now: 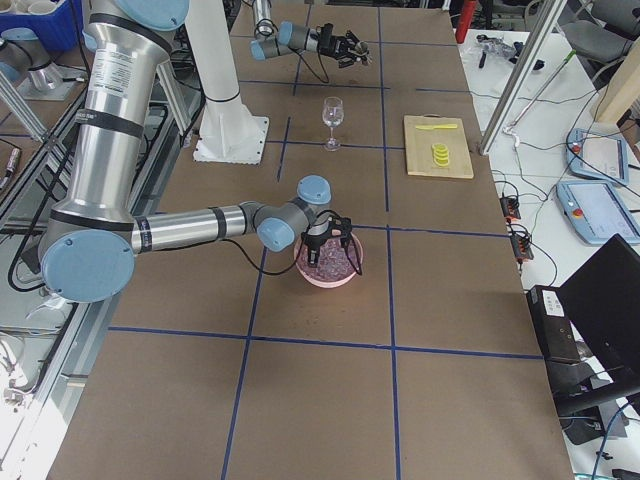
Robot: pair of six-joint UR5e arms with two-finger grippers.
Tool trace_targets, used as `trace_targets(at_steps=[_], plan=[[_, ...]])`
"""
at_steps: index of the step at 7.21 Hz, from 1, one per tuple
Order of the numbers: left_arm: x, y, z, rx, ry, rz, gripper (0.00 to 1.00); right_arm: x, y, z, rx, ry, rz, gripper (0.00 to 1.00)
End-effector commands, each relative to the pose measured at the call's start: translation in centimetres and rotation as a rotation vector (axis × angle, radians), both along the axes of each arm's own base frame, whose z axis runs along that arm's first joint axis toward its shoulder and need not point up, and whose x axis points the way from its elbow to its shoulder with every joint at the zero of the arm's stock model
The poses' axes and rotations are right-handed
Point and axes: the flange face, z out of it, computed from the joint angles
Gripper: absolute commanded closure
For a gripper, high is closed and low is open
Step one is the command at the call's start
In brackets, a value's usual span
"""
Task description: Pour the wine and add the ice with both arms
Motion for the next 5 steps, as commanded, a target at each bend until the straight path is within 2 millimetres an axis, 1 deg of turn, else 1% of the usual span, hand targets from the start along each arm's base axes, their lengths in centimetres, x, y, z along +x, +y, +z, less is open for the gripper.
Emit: trace_targets(at_steps=[1, 3, 4, 5], plan=[[0.0, 0.0, 0.0, 0.0, 0.001, 0.0, 1.0, 0.0, 0.0, -0.1, 0.002, -0.002, 0.0, 0.64], [0.0, 0.0, 0.0, 0.0, -0.001, 0.0, 1.0, 0.1, 0.0, 0.0, 0.003, 0.0, 0.0, 0.87], [0.0, 0.0, 0.0, 0.0, 0.0, 0.0, 1.0, 0.2, -0.1, -0.6, 0.012, -0.008, 0.004, 0.92], [0.0, 0.0, 0.0, 0.0, 0.0, 0.0, 1.0, 1.0, -0.5, -1.7, 0.026, -0.022, 0.025, 0.98]])
